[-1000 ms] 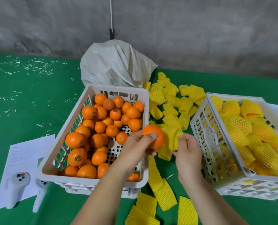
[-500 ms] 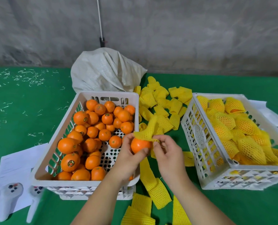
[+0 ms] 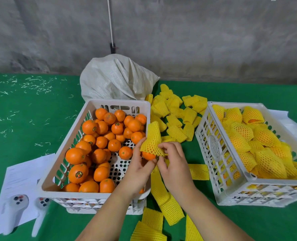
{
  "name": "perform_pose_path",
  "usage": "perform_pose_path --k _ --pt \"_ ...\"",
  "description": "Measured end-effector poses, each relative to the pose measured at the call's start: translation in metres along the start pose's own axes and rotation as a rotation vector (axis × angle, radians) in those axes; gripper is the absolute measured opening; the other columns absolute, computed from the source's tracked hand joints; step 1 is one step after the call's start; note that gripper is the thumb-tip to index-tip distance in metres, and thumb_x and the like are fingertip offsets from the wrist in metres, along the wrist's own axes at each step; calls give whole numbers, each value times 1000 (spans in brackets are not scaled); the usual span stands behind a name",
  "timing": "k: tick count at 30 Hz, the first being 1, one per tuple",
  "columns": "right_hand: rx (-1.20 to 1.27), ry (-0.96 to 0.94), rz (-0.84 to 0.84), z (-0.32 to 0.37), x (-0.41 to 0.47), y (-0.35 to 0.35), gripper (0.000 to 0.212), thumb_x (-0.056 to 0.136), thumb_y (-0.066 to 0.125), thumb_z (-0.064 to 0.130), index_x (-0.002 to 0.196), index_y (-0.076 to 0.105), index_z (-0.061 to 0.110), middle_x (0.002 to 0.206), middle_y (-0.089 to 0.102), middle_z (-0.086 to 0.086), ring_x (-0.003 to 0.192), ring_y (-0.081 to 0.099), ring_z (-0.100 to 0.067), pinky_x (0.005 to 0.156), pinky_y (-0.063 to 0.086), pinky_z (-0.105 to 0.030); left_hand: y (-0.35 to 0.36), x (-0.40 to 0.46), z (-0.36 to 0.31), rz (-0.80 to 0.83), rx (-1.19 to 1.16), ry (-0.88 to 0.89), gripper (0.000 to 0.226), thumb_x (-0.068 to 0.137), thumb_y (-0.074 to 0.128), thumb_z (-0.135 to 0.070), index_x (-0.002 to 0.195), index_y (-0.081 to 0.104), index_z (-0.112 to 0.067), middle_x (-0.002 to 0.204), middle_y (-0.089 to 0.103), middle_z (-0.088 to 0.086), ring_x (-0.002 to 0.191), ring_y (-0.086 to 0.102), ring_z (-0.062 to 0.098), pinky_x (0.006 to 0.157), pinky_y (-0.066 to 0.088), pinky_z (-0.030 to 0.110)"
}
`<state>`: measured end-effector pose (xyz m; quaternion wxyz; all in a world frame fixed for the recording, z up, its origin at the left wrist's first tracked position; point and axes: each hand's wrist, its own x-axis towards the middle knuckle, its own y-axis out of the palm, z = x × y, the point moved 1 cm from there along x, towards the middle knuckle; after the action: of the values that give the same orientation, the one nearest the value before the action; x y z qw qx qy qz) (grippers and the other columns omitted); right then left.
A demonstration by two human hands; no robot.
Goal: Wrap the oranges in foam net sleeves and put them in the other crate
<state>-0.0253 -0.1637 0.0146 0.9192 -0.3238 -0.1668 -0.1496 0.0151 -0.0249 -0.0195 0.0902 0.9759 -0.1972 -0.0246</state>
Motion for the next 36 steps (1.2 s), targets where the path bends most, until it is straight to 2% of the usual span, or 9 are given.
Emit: perform_pose_path --k 6,10,12,17,23,26,29,31,36 --pt "-21 -71 1 -1 -5 -4 17 95 66 9 108 64 20 101 47 19 90 52 2 73 44 -13 3 0 -5 -218 -27 118 45 98 74 -25 141 59 -28 119 76 3 110 74 23 88 61 31" --pt "-23 -116 -32 -1 -6 0 23 92 67 8 112 61 18 112 50 11 105 55 -10 83 50 -26 4 -2 -5 -343 42 95 49 88 78 -48 127 57 -28 115 74 2 107 73 23 91 61 47" --pt "66 -53 -45 -1 -2 0 31 93 66 10 122 58 19 124 46 9 116 54 -14 92 50 -27 4 -2 -6 -281 -21 63 63 85 77 -57 136 52 -29 124 71 6 115 71 23 90 61 39" --pt "129 -98 -20 -1 7 -7 39 102 49 15 138 61 19 136 52 8 129 51 -2 100 47 -16 6 -2 -5 -95 -16 124 59 99 72 -29 153 48 -28 137 67 4 126 66 20 99 56 31" --pt "-14 -297 -98 -1 -5 -7 30 100 50 14 120 72 8 115 63 -2 107 63 -20 84 57 -38 7 0 -5 -246 40 166 54 92 76 -15 137 49 -26 120 73 -2 112 71 16 90 56 25" --pt "1 -218 -41 1 -11 3 37 97 58 9 133 61 15 131 51 1 122 55 -19 93 55 -36 2 2 -1 -300 41 147 59 86 77 -9 134 47 -27 116 70 8 100 72 15 80 57 26" --pt "28 21 98 -6 -5 1 73 96 59 6 158 29 33 153 28 8 138 42 -14 99 53 -30 1 1 -1 -184 81 139 77 91 80 0 148 40 -32 129 66 -16 116 68 5 86 57 21" --pt "20 78 169 -10 -6 -2 80 100 51 3 162 16 41 157 34 7 134 47 -16 96 55 -34 2 0 0 -125 130 151 89 90 80 2 159 32 -27 139 59 -26 129 60 2 95 54 18" --pt "63 130 155 -17 -21 -1 70 105 49 10 155 19 49 132 60 11 110 61 -9 85 56 -33 5 1 -5 -215 164 207 80 91 81 -6 158 39 -23 145 61 -12 133 60 11 102 55 27"
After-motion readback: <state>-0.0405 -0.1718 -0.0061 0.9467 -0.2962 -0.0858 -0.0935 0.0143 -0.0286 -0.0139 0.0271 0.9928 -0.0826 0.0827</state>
